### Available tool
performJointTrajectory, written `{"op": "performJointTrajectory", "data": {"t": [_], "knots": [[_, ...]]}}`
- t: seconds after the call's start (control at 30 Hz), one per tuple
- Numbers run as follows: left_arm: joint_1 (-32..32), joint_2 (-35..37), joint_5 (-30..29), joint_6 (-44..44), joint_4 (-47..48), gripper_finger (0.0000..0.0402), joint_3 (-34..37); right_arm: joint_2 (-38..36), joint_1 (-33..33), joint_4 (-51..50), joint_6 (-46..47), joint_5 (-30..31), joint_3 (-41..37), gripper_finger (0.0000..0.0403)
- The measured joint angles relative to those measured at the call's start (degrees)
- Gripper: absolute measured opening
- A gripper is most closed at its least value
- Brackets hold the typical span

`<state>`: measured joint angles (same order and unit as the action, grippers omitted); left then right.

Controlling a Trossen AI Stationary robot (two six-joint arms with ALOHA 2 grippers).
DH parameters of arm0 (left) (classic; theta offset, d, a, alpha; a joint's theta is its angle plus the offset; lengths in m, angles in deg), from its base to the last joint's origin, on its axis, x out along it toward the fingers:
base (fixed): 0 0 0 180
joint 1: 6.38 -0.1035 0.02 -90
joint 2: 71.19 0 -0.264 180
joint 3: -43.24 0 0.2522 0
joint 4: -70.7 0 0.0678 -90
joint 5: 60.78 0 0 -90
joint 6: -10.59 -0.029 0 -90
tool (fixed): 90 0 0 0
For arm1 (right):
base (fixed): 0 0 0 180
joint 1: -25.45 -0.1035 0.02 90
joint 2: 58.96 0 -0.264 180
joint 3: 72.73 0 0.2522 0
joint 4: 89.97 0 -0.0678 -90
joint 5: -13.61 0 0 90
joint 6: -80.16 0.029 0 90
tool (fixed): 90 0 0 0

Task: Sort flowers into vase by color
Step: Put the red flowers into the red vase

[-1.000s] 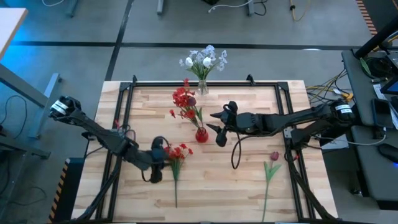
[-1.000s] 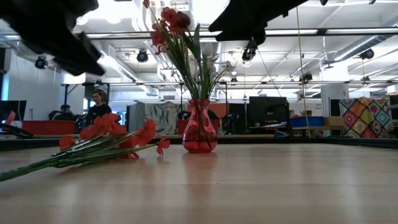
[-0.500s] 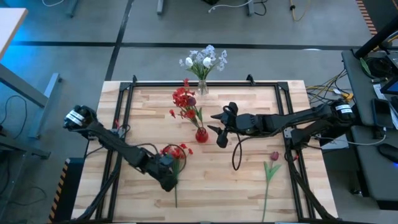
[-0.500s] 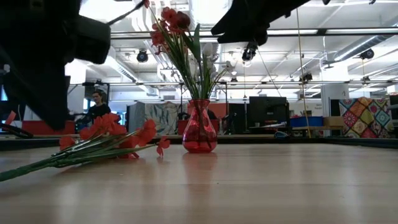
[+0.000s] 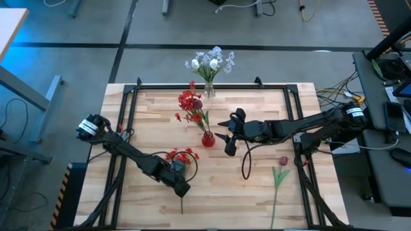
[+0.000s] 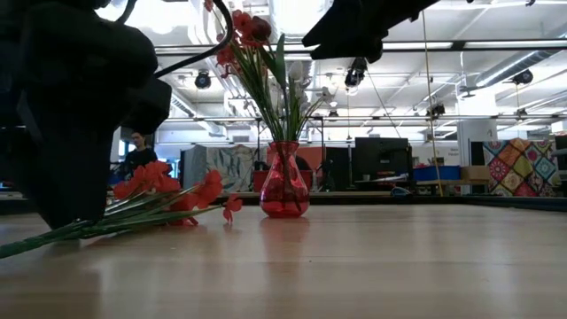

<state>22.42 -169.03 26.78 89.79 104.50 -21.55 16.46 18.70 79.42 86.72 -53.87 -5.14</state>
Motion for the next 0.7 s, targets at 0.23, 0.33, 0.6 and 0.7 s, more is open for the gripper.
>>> {"op": "performJointTrajectory", "data": {"t": [0.23,0.33,0.6,0.7], "knots": [[-0.2,-0.1,-3.0,-1.5,-0.9,0.0186,1.3,0.0,-0.7,0.1,0.0,0.0,0.0,0.0206],[-0.6,-0.1,-3.8,-2.6,-1.6,0.0165,1.9,0.0,-0.7,0.1,0.1,0.0,0.0,0.0206],[-0.8,0.0,-6.1,-9.0,-0.1,0.008,2.0,0.0,-0.7,0.1,0.3,0.0,0.0,0.0206],[-0.5,0.6,-6.4,-9.8,1.7,0.003,2.1,0.0,-0.7,0.1,0.3,0.0,0.0,0.0206]]}}
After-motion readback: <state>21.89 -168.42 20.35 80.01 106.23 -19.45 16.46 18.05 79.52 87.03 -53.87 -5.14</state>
